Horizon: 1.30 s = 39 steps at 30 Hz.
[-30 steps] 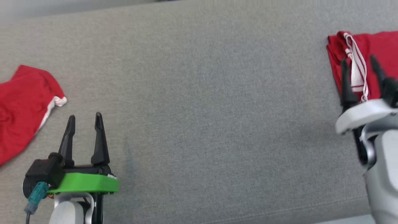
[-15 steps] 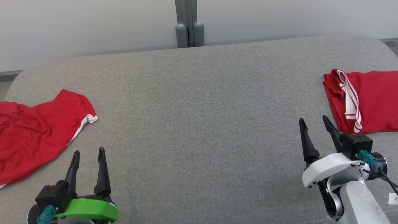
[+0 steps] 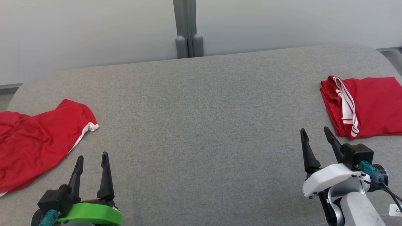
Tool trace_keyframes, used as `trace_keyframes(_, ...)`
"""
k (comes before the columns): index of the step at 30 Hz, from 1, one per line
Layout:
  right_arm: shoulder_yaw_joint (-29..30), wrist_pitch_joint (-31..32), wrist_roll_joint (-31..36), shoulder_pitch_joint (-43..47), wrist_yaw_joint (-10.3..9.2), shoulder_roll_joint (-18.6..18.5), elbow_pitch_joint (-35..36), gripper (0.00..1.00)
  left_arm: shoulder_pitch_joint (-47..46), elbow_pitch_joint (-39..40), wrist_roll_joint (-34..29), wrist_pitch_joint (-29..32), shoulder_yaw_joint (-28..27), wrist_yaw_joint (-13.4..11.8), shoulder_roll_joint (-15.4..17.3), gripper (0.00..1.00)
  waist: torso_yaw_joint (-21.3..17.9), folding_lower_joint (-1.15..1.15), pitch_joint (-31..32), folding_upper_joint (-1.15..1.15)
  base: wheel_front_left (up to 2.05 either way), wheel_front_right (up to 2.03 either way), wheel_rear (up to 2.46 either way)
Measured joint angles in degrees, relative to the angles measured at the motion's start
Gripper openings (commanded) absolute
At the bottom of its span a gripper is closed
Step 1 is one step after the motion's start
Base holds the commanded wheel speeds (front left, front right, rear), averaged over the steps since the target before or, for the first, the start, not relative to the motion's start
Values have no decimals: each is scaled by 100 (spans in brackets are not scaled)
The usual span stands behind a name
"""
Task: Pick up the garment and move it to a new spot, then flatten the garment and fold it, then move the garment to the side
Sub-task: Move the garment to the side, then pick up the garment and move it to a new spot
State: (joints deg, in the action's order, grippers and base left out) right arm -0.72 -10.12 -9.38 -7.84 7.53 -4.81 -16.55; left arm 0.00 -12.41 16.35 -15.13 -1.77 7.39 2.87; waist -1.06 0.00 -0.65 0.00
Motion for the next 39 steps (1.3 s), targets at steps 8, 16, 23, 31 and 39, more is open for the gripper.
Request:
trace_keyframes(8,-48,45,24,-52,0,-73,14,100,-3,54,-91,0,22,0,-1,100,24,0,16,0,0,0,0)
trace_keyframes(16,-76,56,-29,-58,0,-1,0,100,-20,68,-91,0,20,0,-3,100,313,0,-5,0,0,0,0)
trace_keyframes(23,-37,14,-19,-43,0,19,34,100,-35,105,-120,1,-33,-1,-7,100,852,0,-25,0,0,0,0)
trace_keyframes(31,-53,4,-22,-16,0,59,126,100,31,155,-121,-1,-200,-32,-7,100,1621,0,-46,0,0,0,0)
trace_keyframes(39,-156,91,-26,0,0,71,203,100,234,282,41,0,-348,-122,-4,100,2347,0,-84,0,0,0,0)
